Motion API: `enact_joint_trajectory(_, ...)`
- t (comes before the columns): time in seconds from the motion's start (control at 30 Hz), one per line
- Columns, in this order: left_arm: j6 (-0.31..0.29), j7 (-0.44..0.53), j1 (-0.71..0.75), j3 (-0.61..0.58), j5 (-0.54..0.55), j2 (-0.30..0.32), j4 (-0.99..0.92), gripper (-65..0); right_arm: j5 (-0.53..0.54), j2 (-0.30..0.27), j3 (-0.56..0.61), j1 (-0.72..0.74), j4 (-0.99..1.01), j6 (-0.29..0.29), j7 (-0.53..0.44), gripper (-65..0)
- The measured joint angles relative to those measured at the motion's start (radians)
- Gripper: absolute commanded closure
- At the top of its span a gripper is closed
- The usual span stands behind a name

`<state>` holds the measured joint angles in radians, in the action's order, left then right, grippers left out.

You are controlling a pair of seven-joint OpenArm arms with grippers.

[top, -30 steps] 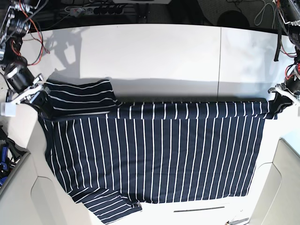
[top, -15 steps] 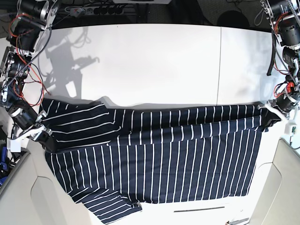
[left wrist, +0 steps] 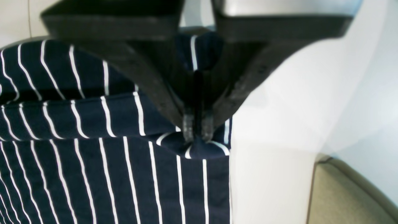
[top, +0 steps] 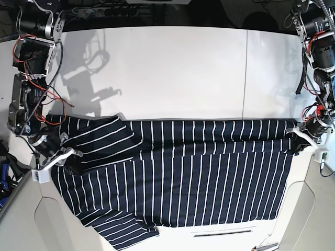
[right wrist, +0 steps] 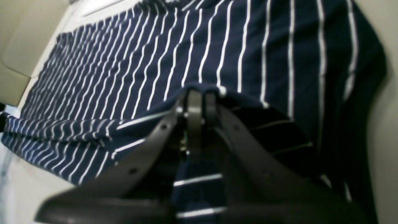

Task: Fold the T-shirt properly
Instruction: 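Lift the shoulder edge with both grippers and pull it back, straightening the shirt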

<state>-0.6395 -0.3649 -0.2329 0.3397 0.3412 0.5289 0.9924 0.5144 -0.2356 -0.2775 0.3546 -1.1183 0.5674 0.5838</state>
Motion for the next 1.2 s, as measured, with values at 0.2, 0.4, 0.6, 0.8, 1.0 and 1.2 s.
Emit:
enact_joint_trajectory(0.2, 0.008, 0.019, 0.0, 0.0, 0.0, 0.0, 0.0, -9.0, -0.028, 0.0, 0.015, 0.05, 0.077, -0.002, -0.026, 0.0)
enact_joint_trajectory(0.4, 0.05, 0.007, 0.0, 0.0, 0.025, 0.0, 0.0, -31.6, -0.036, -0.002, 0.015, 0.056, 0.123, -0.003, -0.045, -38.4)
enact_joint_trajectory(0.6, 0.051, -0.066, 0.0, 0.021, 0.116, 0.0, 0.0, -33.1, -0.037, 0.0, -0.007, 0.055, 0.104, -0.003, -0.024, -44.5)
enact_joint_trajectory(0.8, 0.003, -0.204, 0.008, 0.153, 0.211, 0.0, 0.0, -33.1, -0.034, 0.0, -0.159, 0.058, -0.007, -0.002, 0.183, -44.4)
enact_joint_trajectory(1.0, 0.003, -0.263, 0.045, 0.198, 0.29, 0.0, 0.0, -33.1, 0.059, -0.003, -0.328, 0.056, -0.03, -0.003, 0.256, -44.4)
enact_joint_trajectory(1.2, 0.003, -0.24, 0.107, 0.198, 0.287, -0.013, 0.0, -44.1, 0.096, -0.027, -0.366, -0.051, -0.034, -0.012, 0.246, -44.4)
